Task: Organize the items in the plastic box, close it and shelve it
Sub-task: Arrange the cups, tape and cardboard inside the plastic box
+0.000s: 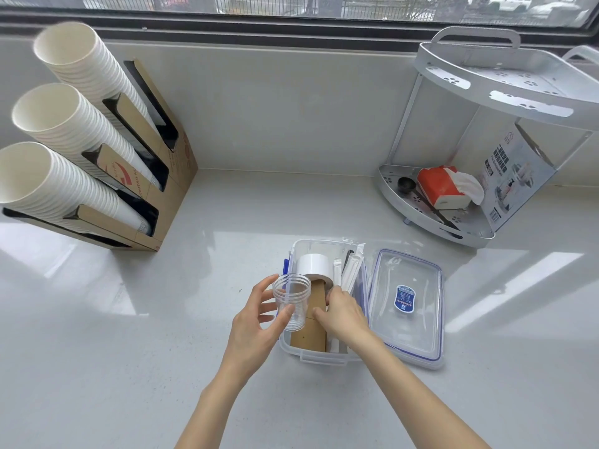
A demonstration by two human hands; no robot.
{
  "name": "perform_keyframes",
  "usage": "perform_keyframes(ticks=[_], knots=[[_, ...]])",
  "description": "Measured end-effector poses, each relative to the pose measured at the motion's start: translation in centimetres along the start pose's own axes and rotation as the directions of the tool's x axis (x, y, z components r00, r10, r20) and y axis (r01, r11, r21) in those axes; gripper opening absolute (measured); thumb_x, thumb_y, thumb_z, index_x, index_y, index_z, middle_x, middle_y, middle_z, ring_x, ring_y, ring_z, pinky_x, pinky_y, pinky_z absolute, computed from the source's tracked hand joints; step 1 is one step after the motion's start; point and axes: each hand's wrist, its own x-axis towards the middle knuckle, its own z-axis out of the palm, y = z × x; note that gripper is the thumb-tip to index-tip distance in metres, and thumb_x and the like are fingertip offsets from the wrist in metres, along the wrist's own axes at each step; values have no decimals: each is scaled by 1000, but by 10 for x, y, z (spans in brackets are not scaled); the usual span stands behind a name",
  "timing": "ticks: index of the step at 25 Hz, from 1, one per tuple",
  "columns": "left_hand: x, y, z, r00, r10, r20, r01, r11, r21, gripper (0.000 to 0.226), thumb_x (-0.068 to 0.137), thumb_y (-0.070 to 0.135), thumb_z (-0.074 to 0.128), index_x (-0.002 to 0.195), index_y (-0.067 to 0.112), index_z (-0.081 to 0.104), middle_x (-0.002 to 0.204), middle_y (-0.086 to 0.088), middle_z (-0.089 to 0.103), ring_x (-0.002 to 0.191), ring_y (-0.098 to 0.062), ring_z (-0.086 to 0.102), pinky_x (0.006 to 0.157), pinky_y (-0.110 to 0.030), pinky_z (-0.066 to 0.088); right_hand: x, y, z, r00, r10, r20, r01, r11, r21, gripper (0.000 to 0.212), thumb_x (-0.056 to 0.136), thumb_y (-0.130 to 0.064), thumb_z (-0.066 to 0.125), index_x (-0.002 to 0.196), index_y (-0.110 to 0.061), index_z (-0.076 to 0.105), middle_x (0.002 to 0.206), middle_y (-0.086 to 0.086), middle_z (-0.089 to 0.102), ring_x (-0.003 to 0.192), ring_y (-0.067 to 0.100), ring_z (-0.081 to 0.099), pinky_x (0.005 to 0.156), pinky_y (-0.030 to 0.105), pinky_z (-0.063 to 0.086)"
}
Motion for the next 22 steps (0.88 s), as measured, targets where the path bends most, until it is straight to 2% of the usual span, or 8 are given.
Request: perform_keyframes(ticks=[3, 10, 14, 17, 22], knots=[[0, 0, 0, 1000, -10, -5, 10, 1000, 10, 42, 83, 26, 60, 117, 41, 40, 105, 11, 60, 91, -7, 62, 66, 1, 45, 2, 3, 0, 1000, -10, 20, 9, 999, 51, 37, 91, -23, 47, 120, -1, 42, 123, 17, 56, 112, 33, 54, 73, 29, 35], [0, 2, 1, 1000, -13, -20, 13, 1000, 25, 42, 85, 23, 58, 122, 35, 42, 105, 7, 58, 89, -4, 60, 62, 1, 44, 2, 4, -4, 1000, -29, 10, 26, 979, 204, 27, 92, -21, 44, 114, -6, 46, 103, 12, 57, 89, 25, 49, 72, 28, 37], [1, 2, 3, 1000, -5, -24, 7, 999, 52, 43, 85, 24, 58, 124, 33, 41, 103, 10, 56, 88, -1, 59, 65, -1, 45, 0, 8, -14, 998, -53, -41, 59, 984, 169, 26, 90, -18, 41, 112, -6, 49, 111, 17, 61, 102, 30, 55, 74, 29, 38], [3, 1, 6, 1000, -10, -23, 12, 997, 79, 43, 85, 25, 58, 126, 29, 42, 110, 8, 54, 88, -4, 59, 63, -2, 45, -1, 13, -24, 996, -54, -72, 62, 992, 112, 27, 89, -14, 41, 112, -4, 53, 112, 17, 63, 106, 32, 55, 81, 33, 42], [7, 5, 13, 1000, 5, -29, -1, 987, 160, 47, 84, 29, 59, 128, 24, 42, 114, 9, 53, 86, -5, 58, 58, -9, 45, -2, 11, -34, 989, -85, -118, 85, 996, -3, 29, 87, -10, 40, 108, 0, 56, 111, 19, 63, 106, 36, 55, 83, 37, 46]])
